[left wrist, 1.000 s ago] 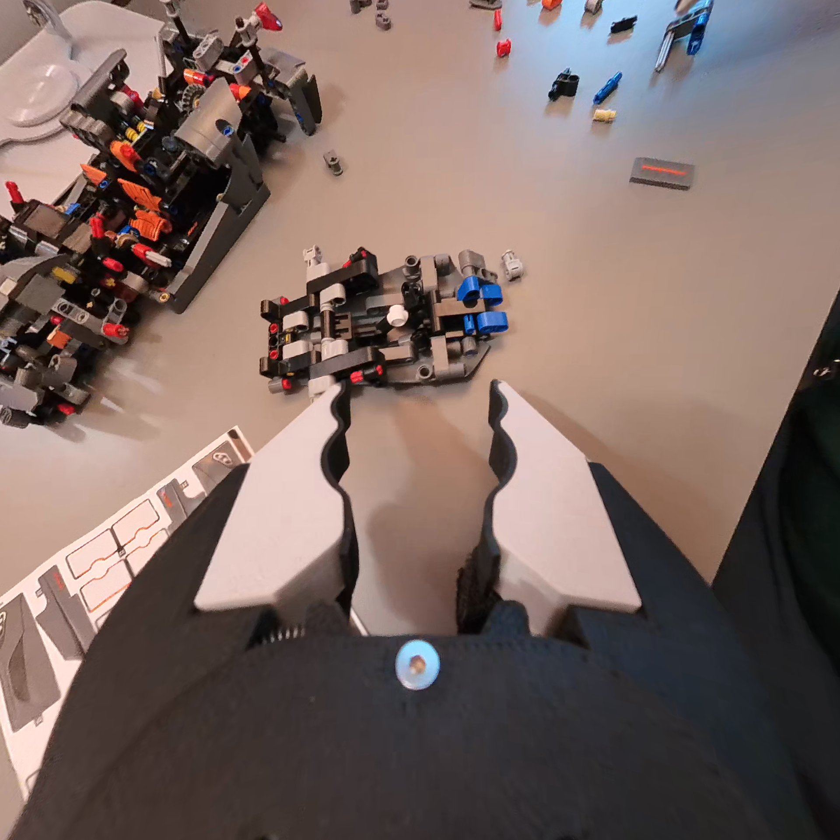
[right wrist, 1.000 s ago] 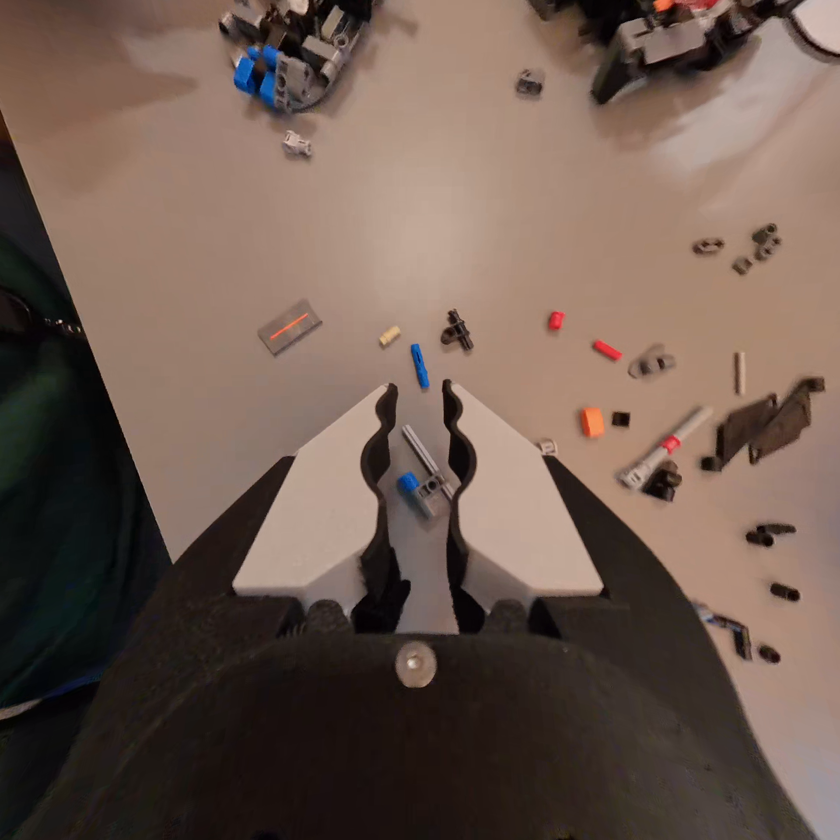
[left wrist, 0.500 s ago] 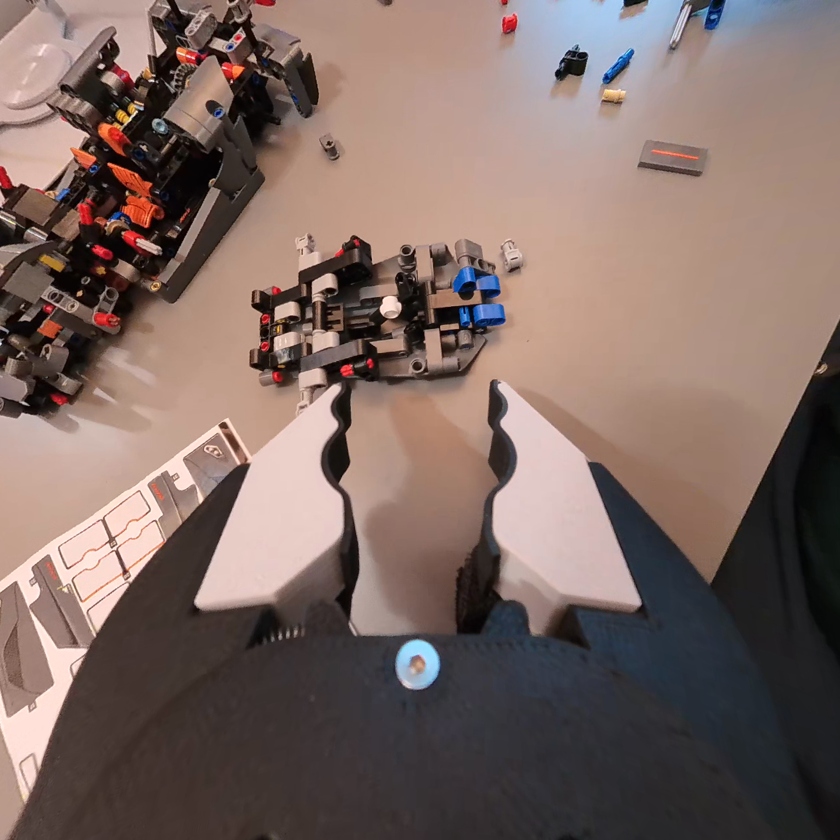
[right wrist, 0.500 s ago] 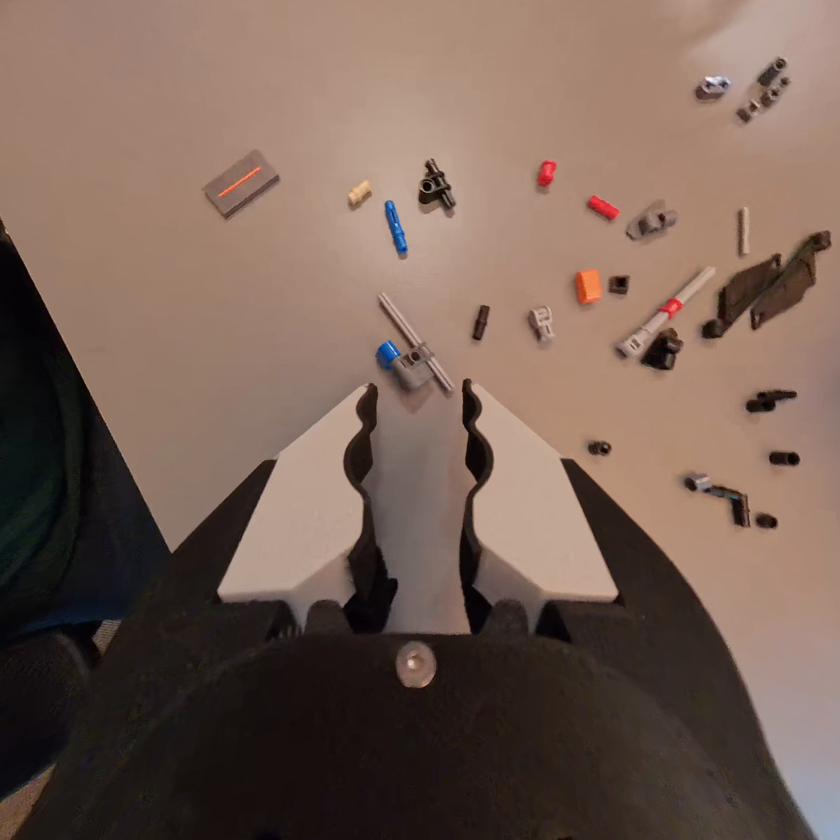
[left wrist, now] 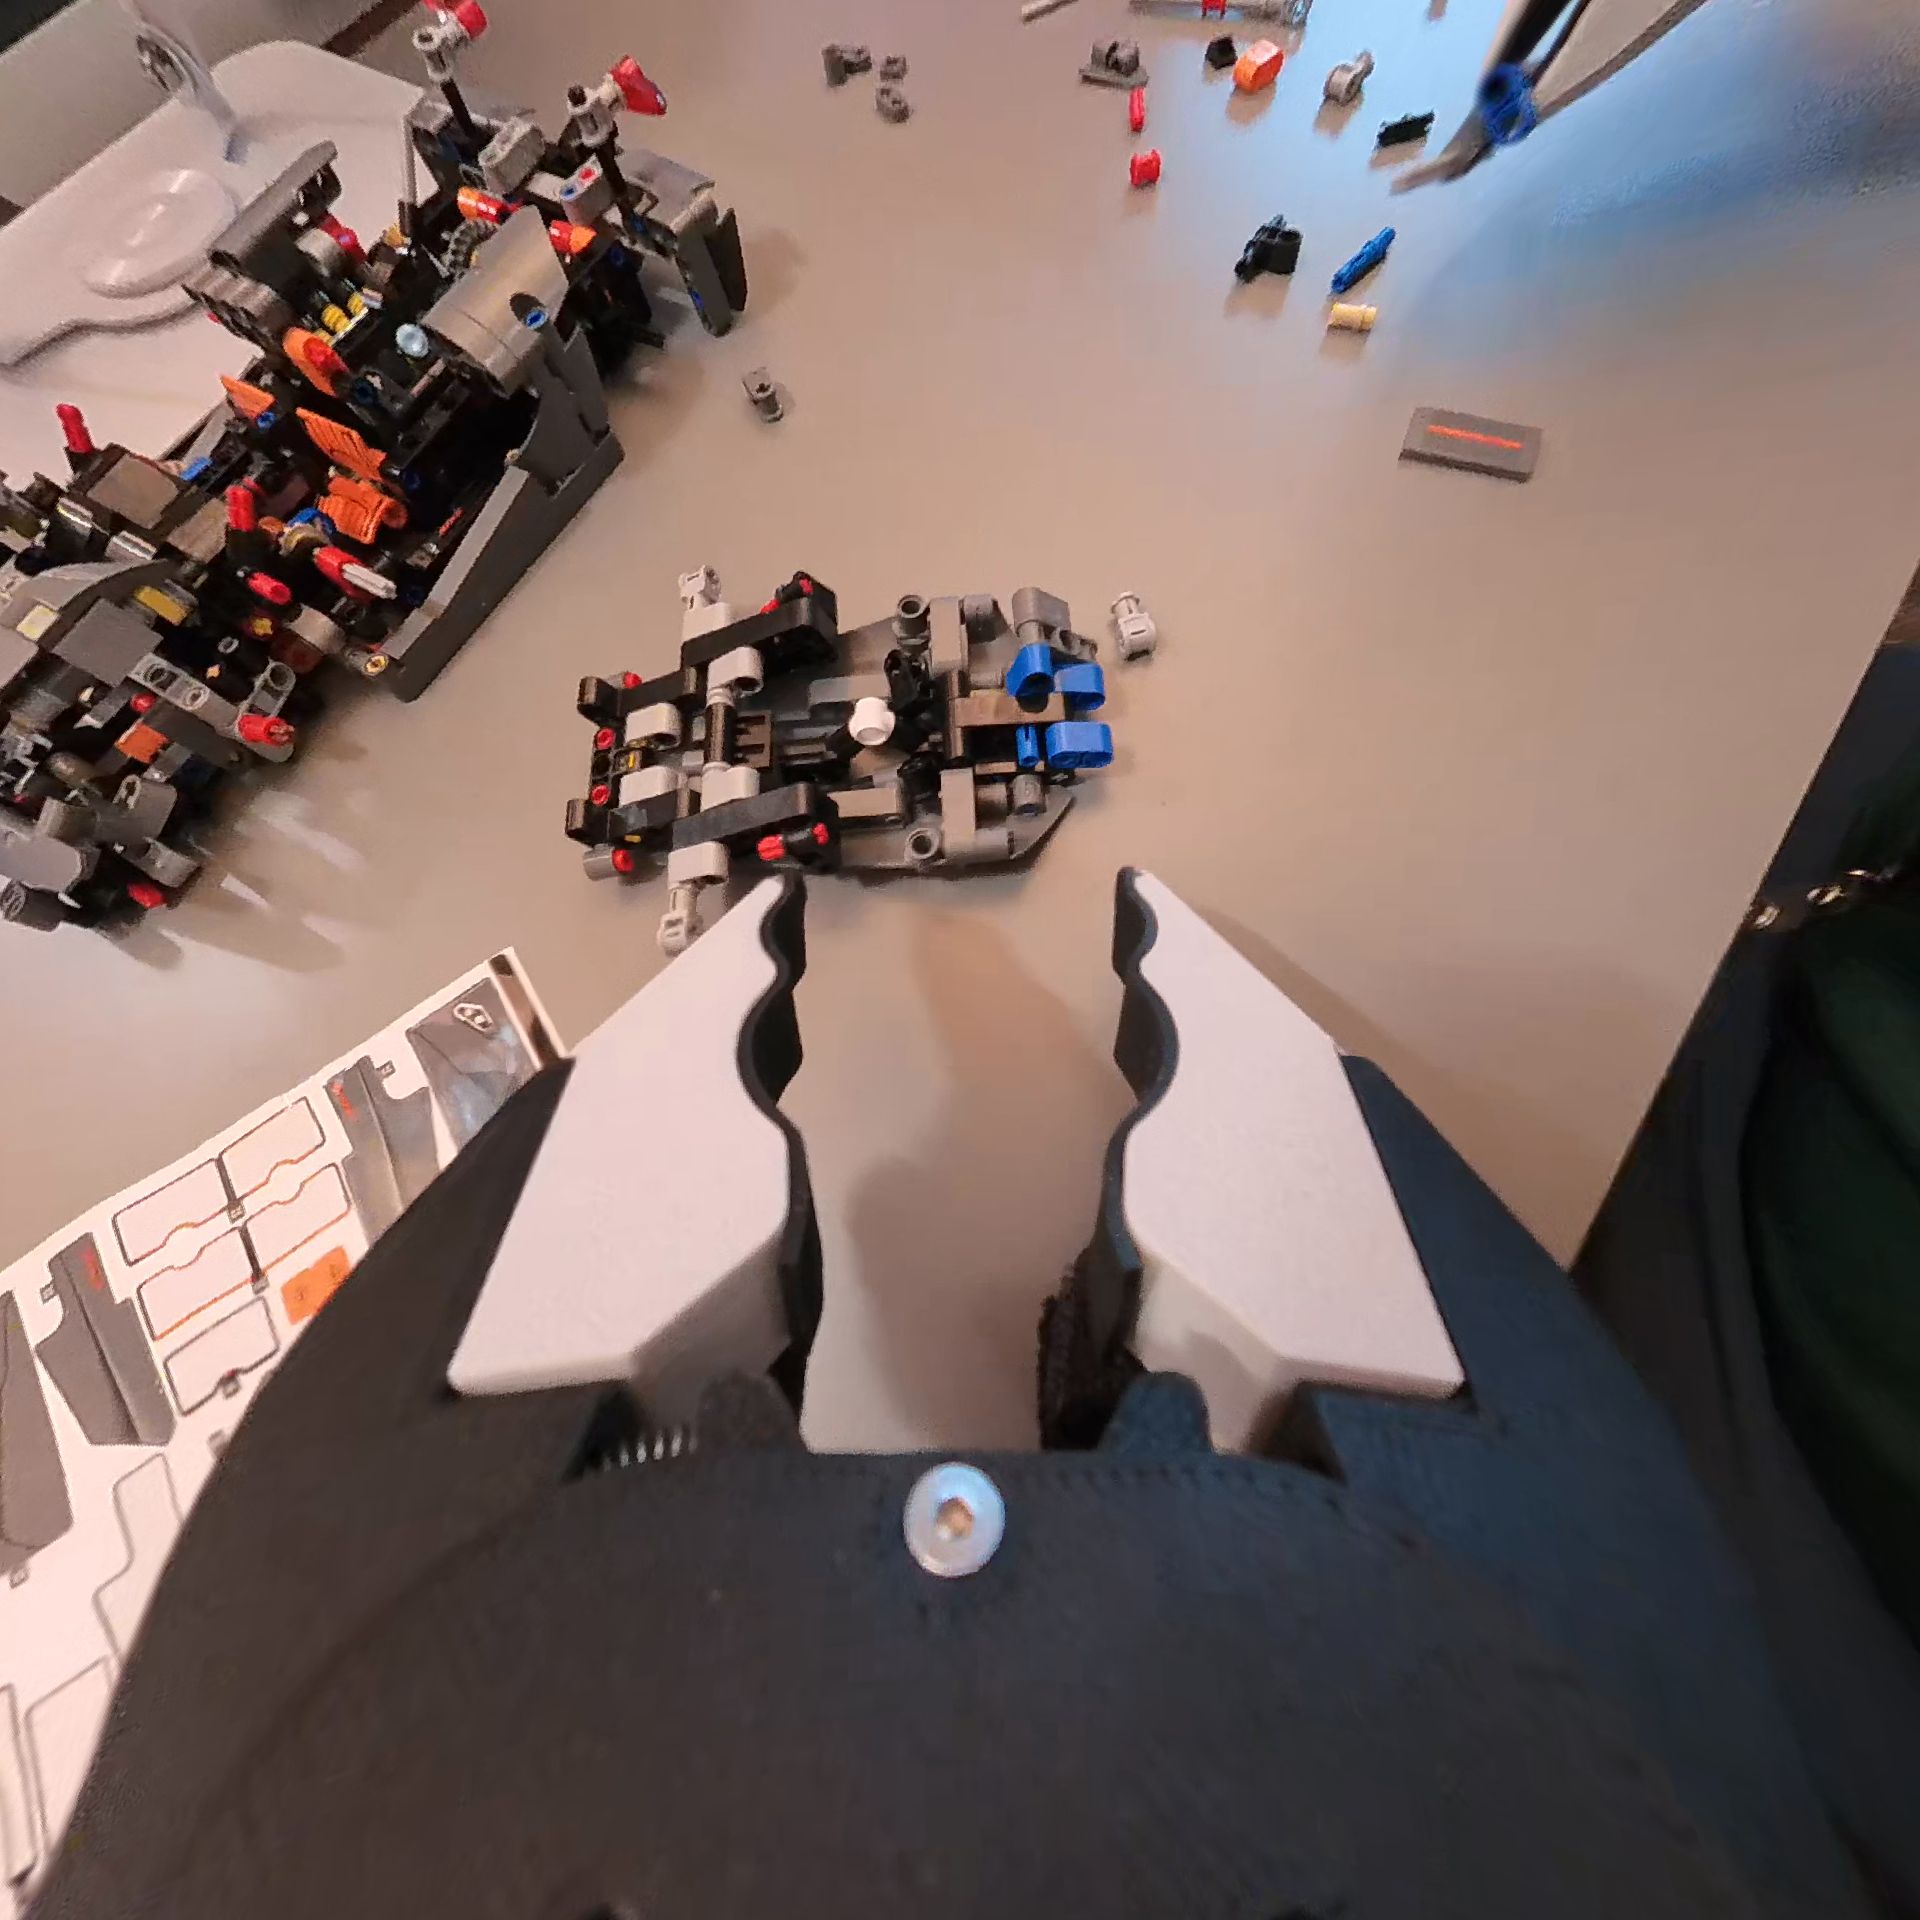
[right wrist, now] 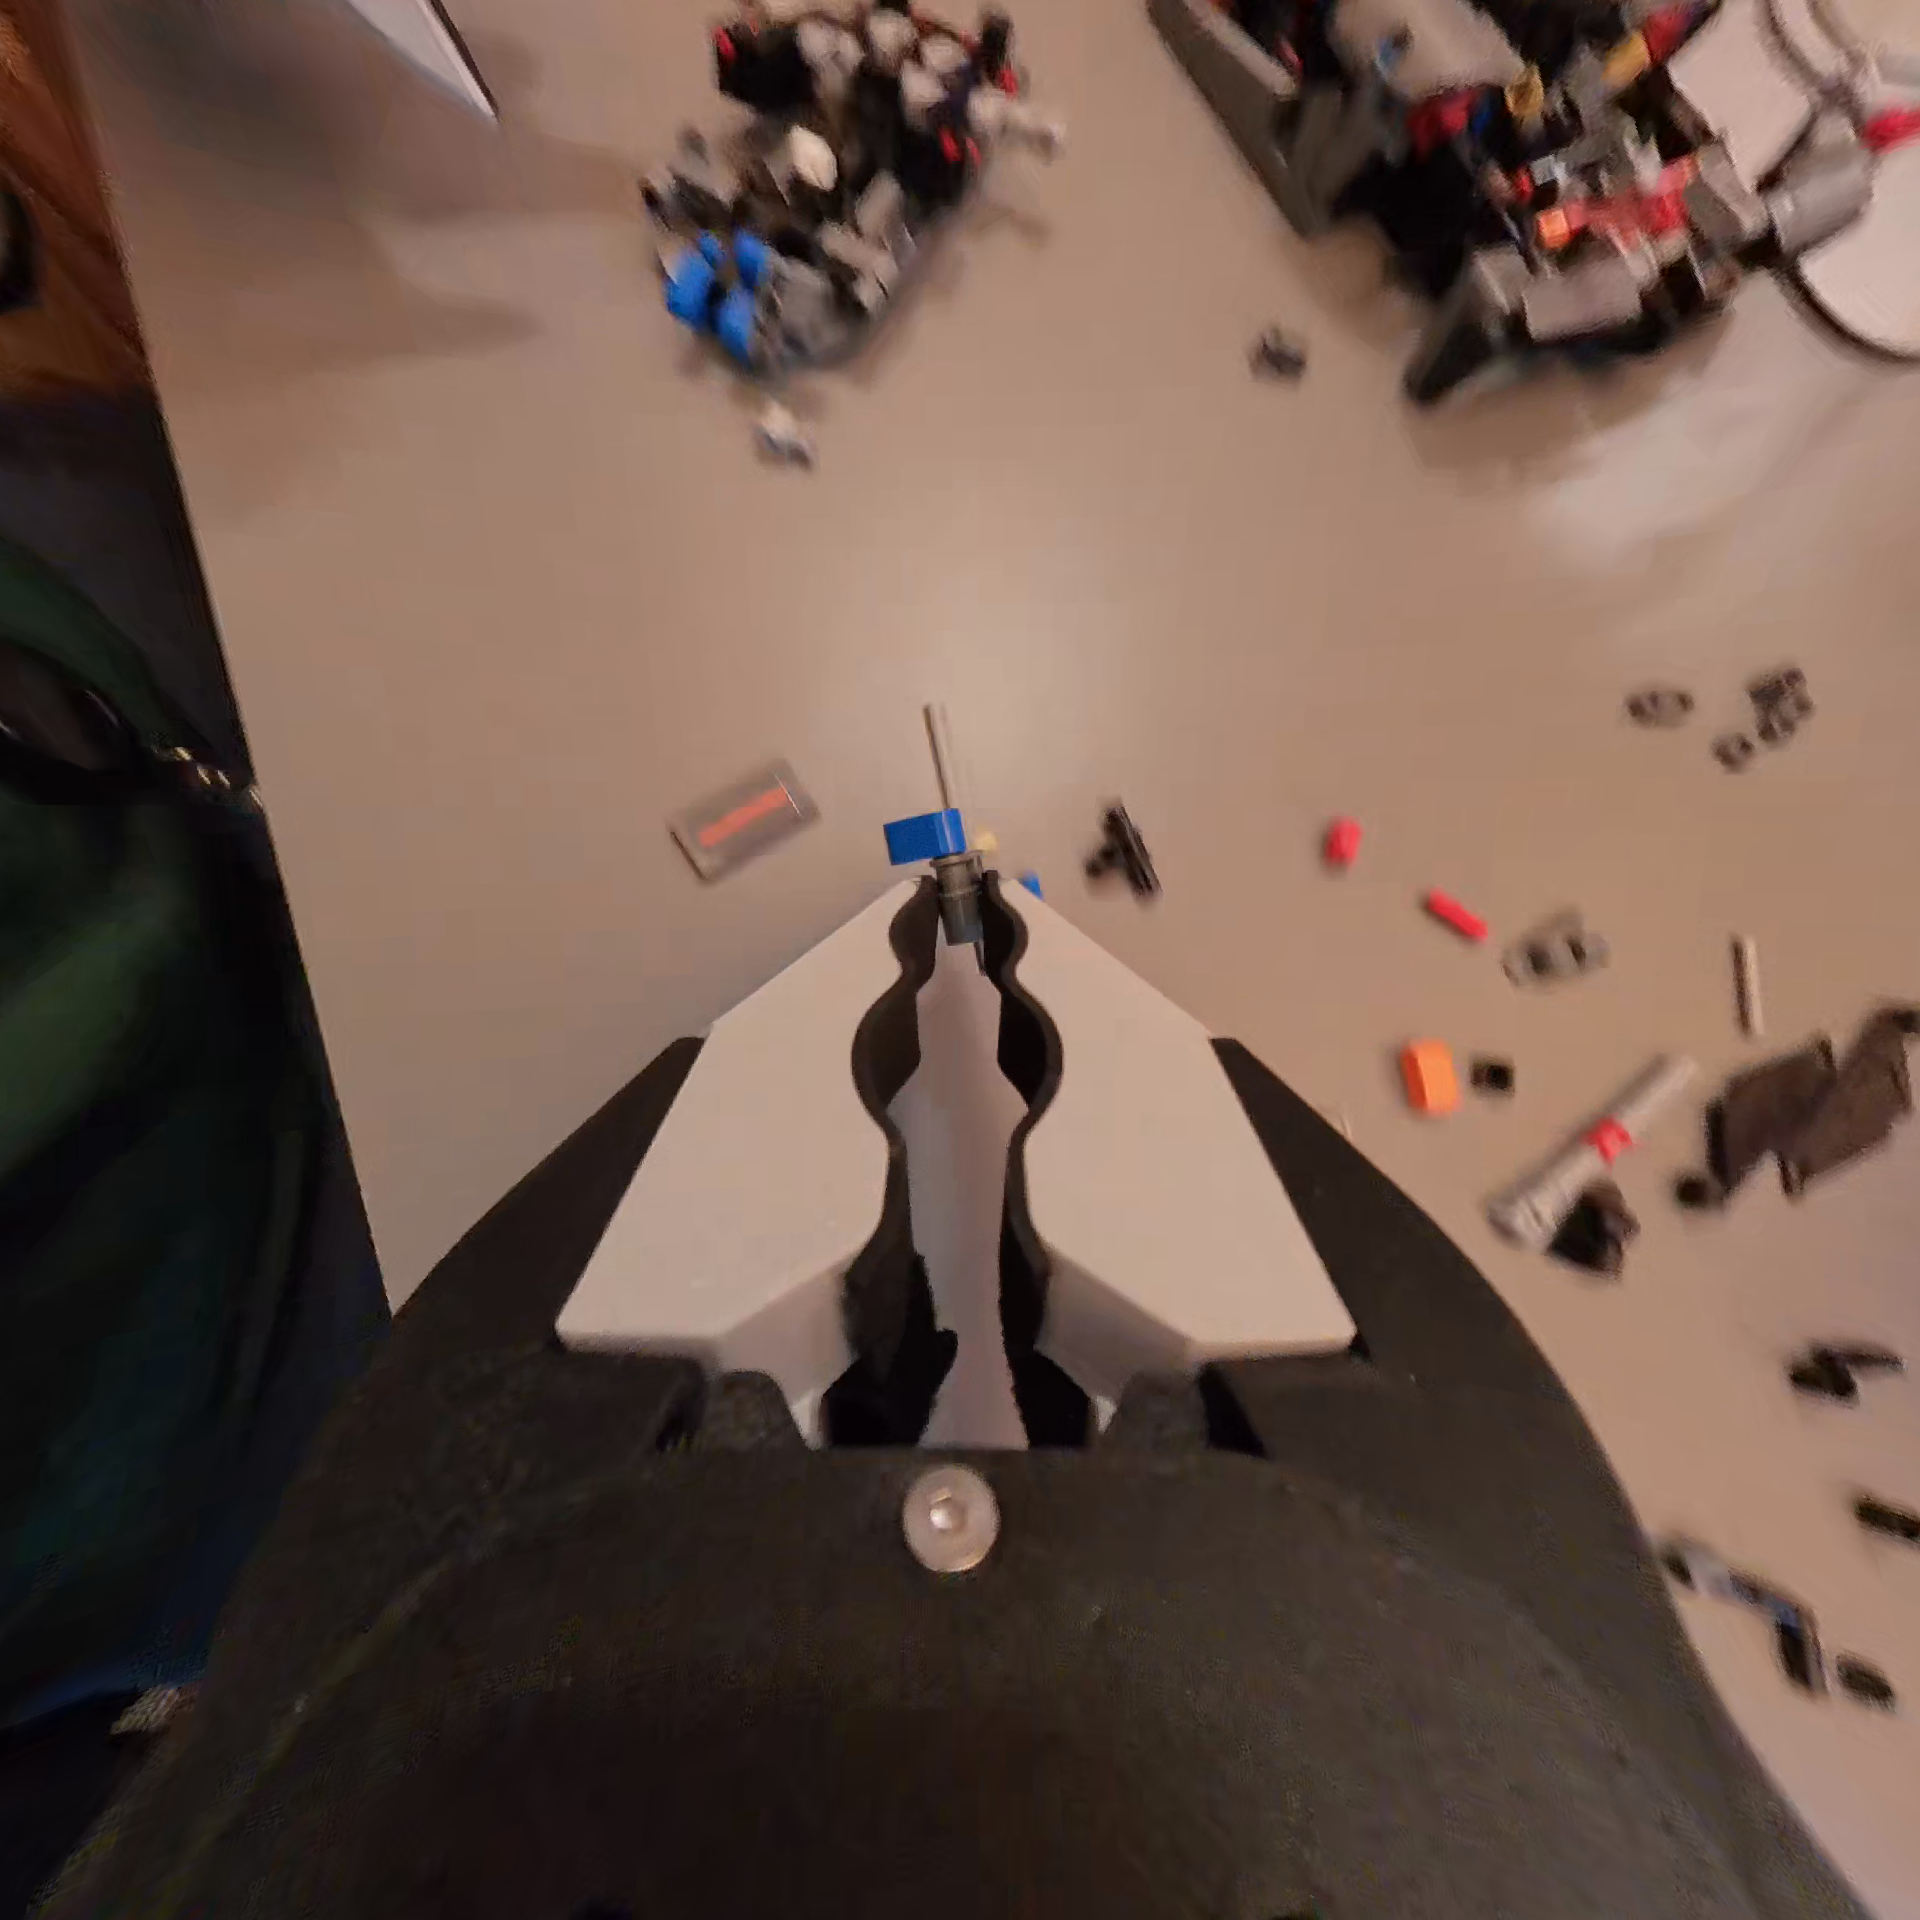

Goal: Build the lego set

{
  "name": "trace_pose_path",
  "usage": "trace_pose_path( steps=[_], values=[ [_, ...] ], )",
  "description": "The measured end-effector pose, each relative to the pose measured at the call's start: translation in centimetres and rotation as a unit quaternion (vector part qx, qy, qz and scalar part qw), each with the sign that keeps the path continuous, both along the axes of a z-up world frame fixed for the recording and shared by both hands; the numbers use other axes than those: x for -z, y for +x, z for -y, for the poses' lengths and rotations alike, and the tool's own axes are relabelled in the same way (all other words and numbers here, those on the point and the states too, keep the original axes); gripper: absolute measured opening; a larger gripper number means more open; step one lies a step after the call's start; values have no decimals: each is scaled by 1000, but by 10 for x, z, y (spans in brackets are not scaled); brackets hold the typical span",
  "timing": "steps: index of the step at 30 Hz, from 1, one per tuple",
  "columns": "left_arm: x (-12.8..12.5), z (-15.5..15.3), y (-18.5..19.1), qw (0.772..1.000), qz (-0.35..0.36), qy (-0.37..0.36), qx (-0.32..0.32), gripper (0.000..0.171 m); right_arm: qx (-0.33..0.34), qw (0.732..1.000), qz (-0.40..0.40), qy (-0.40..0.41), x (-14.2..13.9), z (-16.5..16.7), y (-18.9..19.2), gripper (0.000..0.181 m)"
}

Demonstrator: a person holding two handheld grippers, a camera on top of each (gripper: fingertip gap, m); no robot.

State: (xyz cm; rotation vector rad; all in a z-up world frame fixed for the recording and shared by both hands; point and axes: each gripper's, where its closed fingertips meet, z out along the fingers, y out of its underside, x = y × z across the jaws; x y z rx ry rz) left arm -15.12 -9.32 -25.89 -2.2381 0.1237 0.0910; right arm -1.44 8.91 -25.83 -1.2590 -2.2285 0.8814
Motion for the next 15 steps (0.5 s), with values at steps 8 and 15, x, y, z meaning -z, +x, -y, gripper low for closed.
trace_pose_path(
  steps=[8,15],
  values=[
    [-12,-15,28,998,15,53,19,52,-76,982,10,-172,-25,96,-50,5],
    [-17,-30,65,992,51,88,73,43,-131,944,67,-294,-24,146,-66,6]
  ],
)
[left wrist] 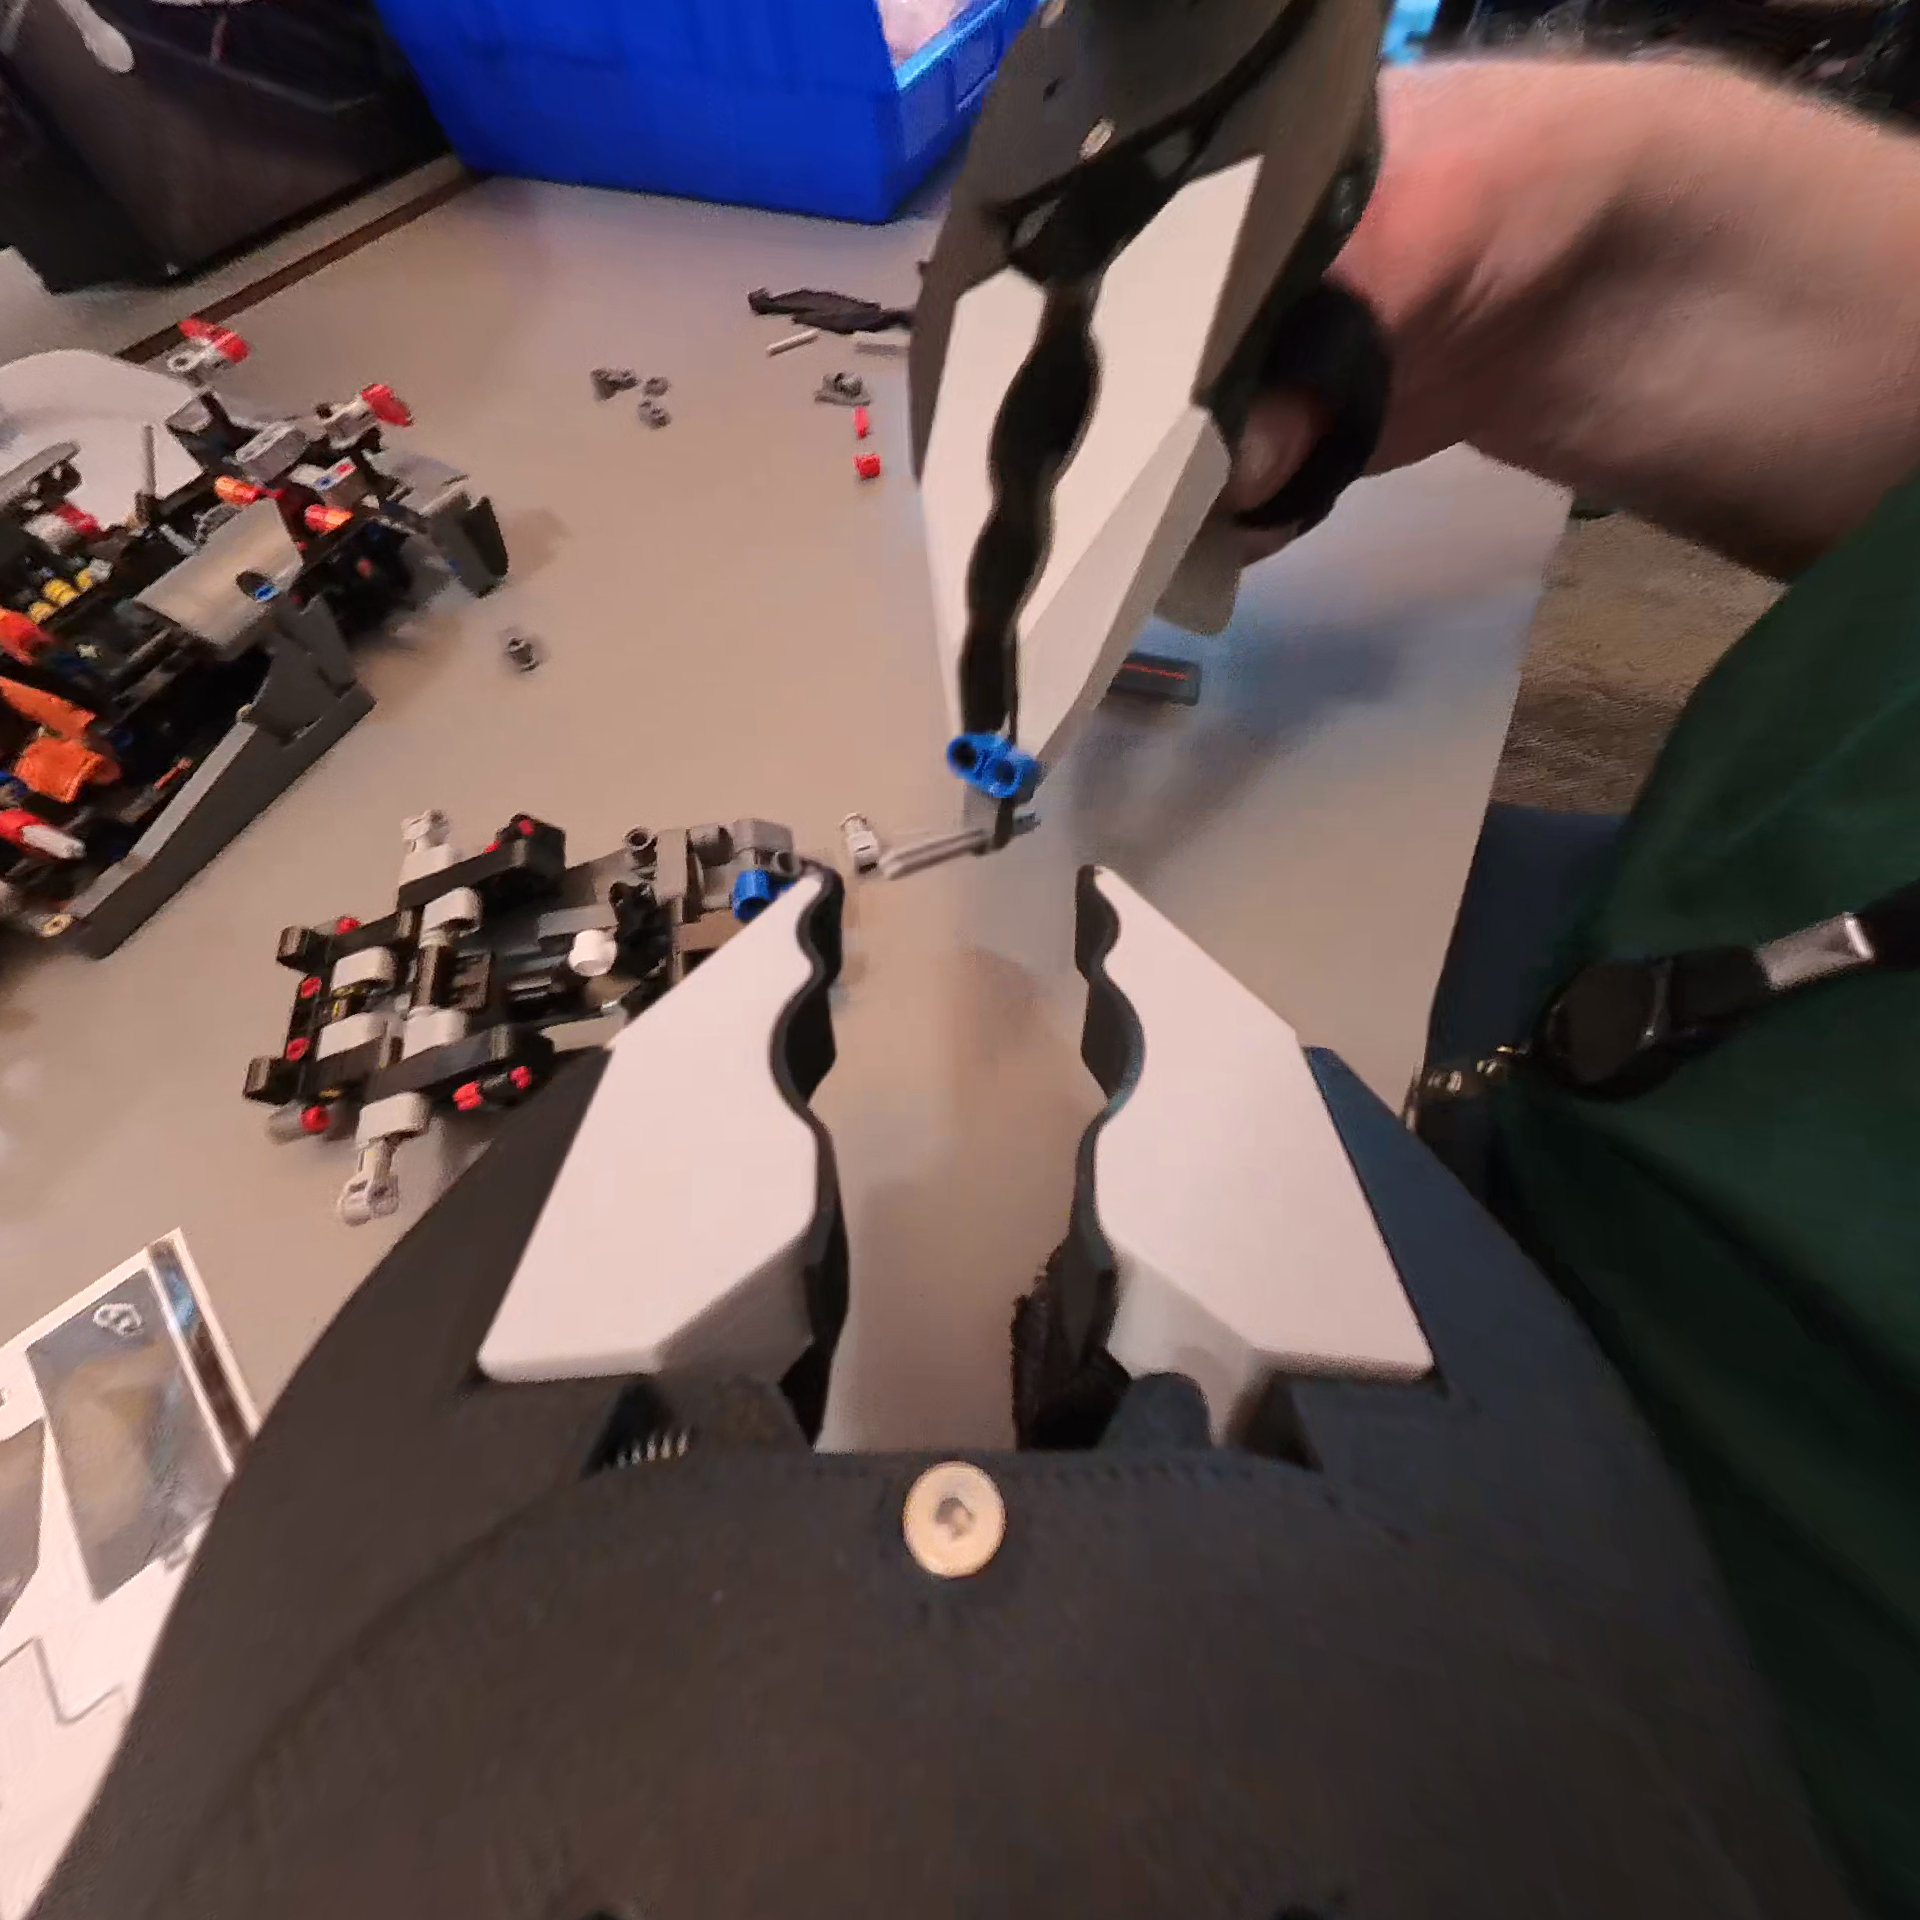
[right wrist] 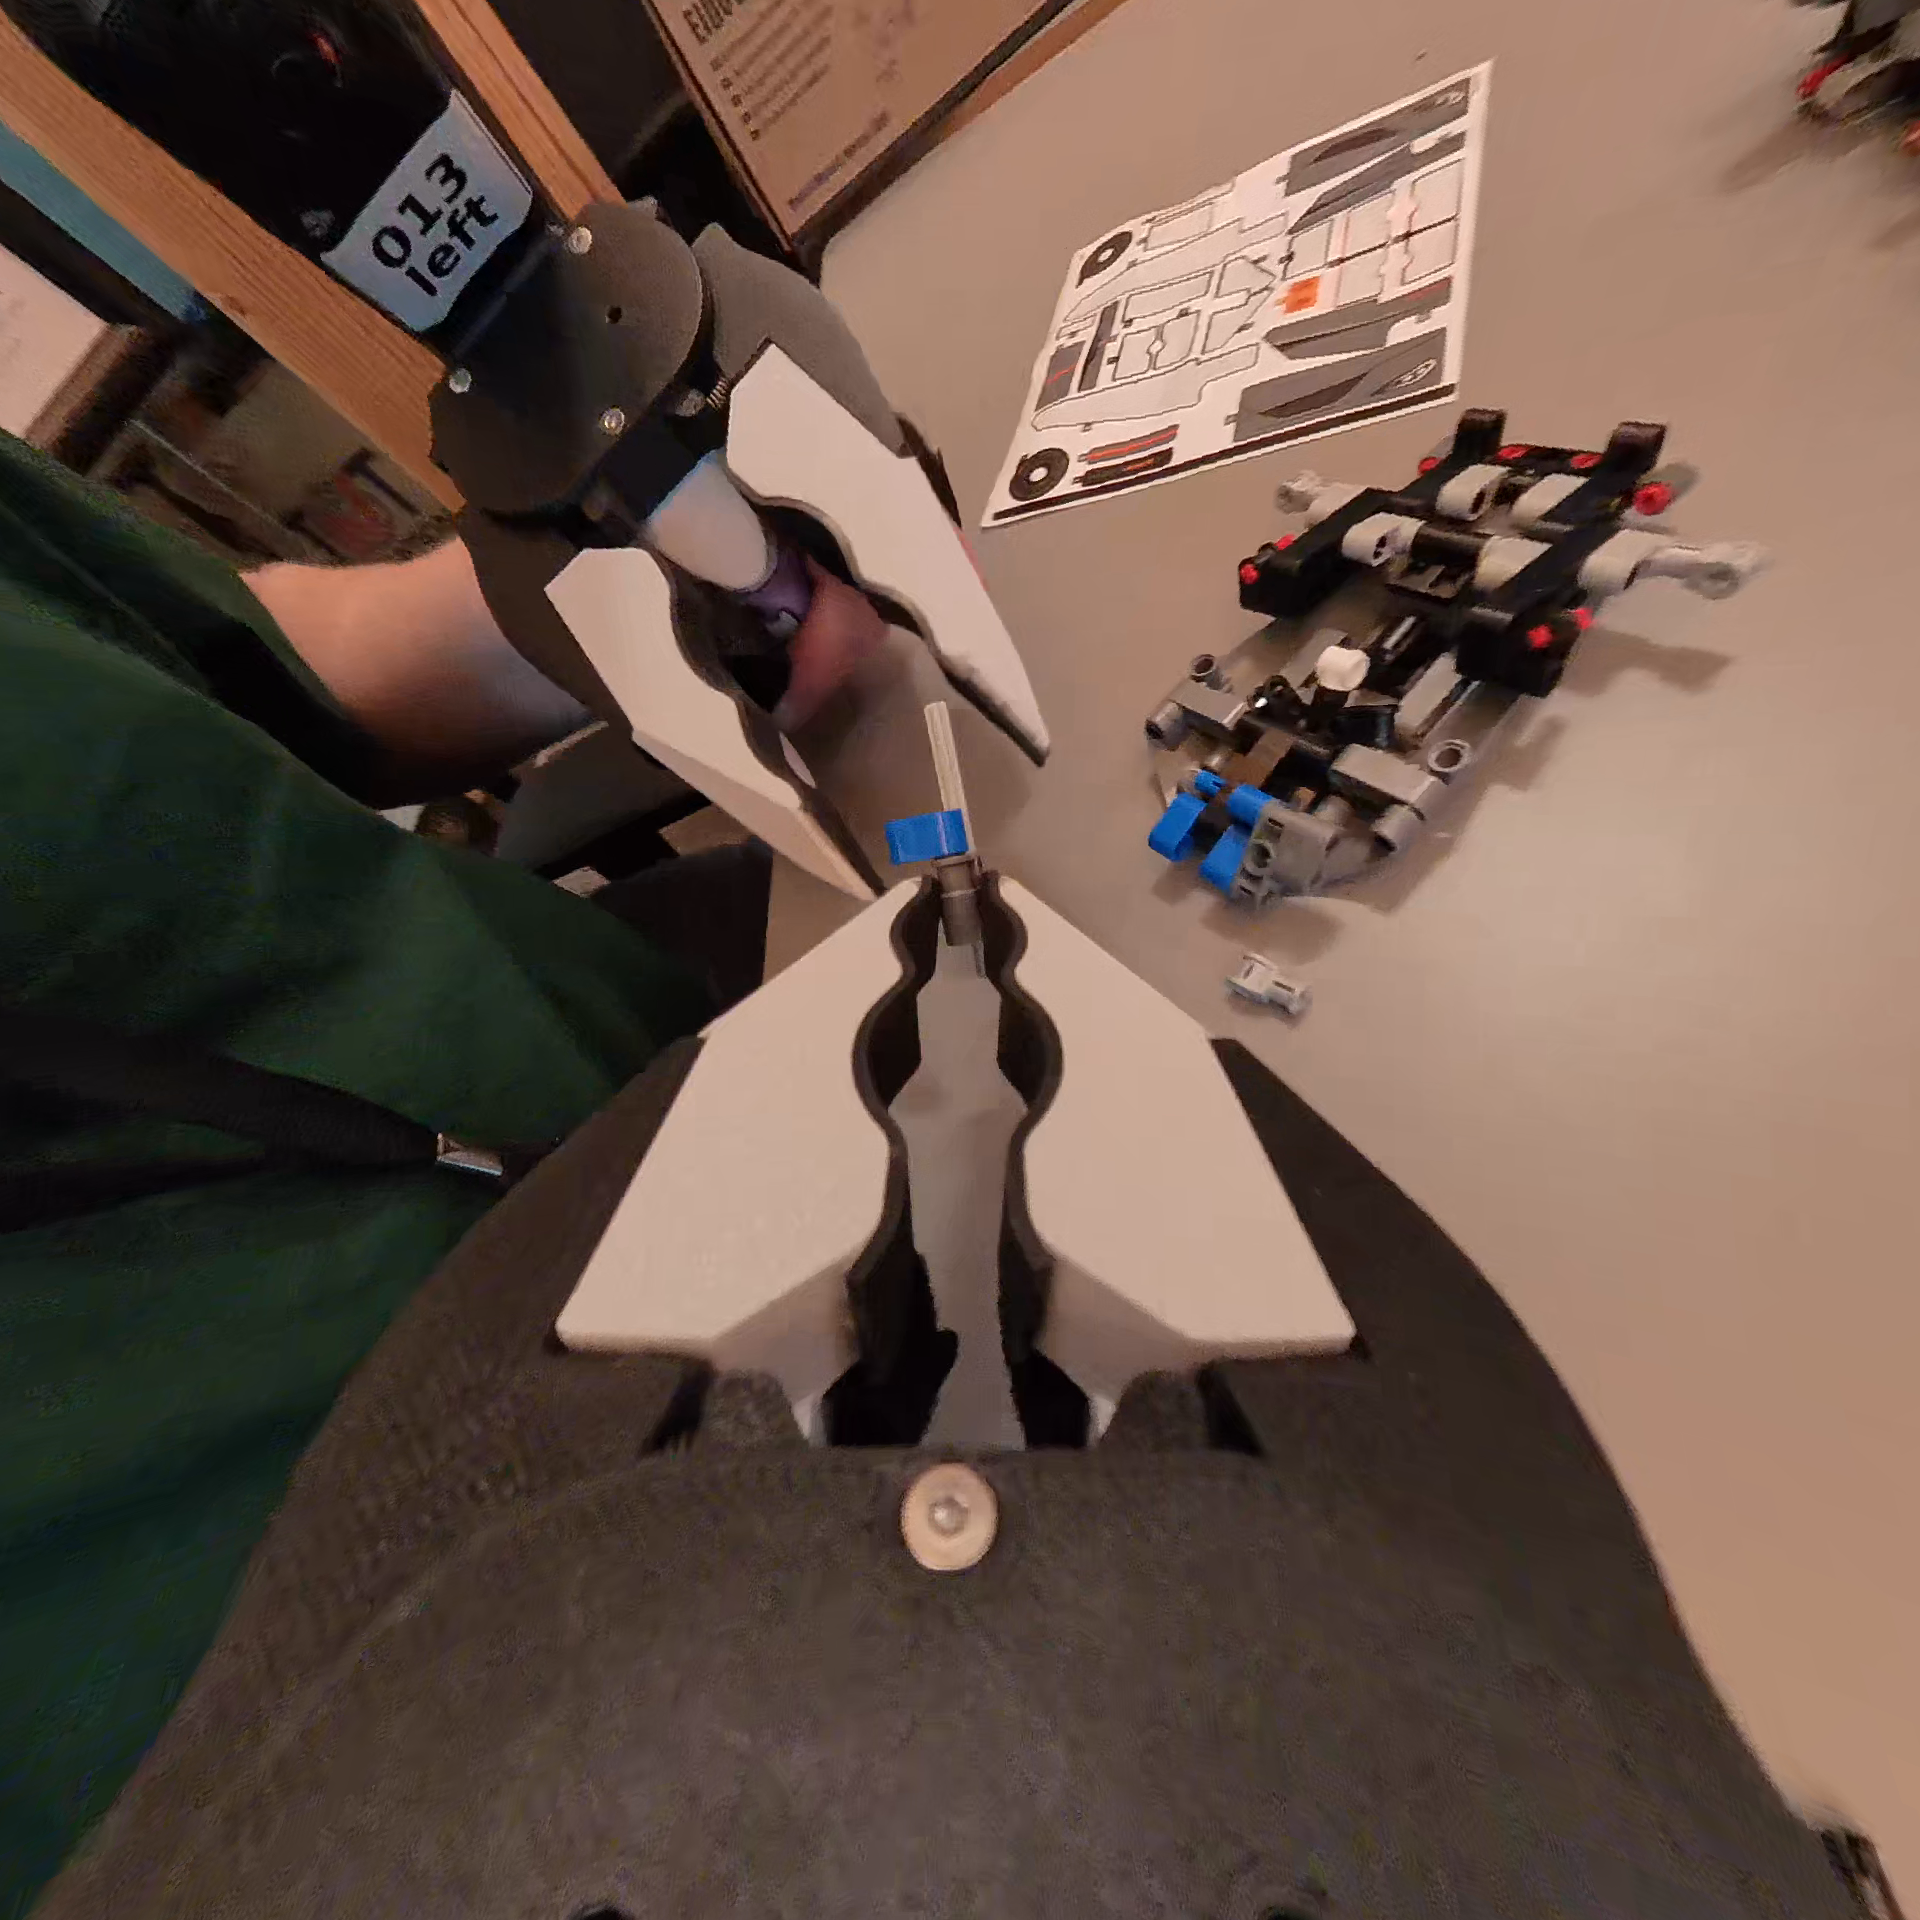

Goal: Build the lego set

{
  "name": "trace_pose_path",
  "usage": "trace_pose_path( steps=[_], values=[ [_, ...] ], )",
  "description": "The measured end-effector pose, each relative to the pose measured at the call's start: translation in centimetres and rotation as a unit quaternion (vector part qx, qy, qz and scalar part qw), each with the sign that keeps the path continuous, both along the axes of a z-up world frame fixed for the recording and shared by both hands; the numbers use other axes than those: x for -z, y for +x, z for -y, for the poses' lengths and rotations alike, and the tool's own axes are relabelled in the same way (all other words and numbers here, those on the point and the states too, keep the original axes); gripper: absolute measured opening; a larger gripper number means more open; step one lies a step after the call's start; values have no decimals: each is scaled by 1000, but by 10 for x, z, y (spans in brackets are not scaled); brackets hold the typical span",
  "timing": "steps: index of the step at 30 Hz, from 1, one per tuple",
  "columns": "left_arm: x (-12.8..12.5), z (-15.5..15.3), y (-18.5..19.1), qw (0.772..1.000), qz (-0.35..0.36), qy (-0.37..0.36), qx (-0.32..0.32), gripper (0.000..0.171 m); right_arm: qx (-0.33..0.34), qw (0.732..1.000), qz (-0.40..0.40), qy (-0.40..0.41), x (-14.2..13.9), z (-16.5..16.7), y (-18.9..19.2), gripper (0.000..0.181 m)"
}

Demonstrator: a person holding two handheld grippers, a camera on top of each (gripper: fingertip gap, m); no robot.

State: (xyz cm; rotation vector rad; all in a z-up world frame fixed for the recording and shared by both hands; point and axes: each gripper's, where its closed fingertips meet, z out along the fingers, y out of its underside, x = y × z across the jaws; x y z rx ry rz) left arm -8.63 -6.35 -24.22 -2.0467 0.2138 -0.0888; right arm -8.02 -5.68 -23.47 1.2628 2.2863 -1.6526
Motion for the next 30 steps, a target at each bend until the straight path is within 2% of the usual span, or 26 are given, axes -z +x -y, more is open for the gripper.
trace_pose_path(
  steps=[5,7,11,12,14,16,21,25,30],
  values=[
    [-12,0,6,999,31,33,16,21,-44,996,48,-54,-1,8,5,6],
    [-14,2,8,998,34,38,25,6,-61,994,58,-67,-2,11,8,6],
    [-16,4,8,997,55,44,25,2,-59,994,60,-71,-1,11,3,8],
    [-15,4,5,997,64,38,13,2,-48,995,53,-67,-1,9,-1,12],
    [-13,4,0,994,100,33,-8,2,-28,997,40,-56,-1,3,-7,30],
    [-14,5,-8,987,154,35,-38,2,-12,999,2,-44,-8,-2,-11,35],
    [-20,6,-18,948,305,67,-68,2,1,988,-122,91,-10,-4,-9,35],
    [-21,4,-18,923,371,73,-73,2,17,962,-200,186,-8,2,-12,31],
    [-25,1,-14,898,428,76,-69,2,45,927,-250,278,0,4,-21,33]
  ],
)
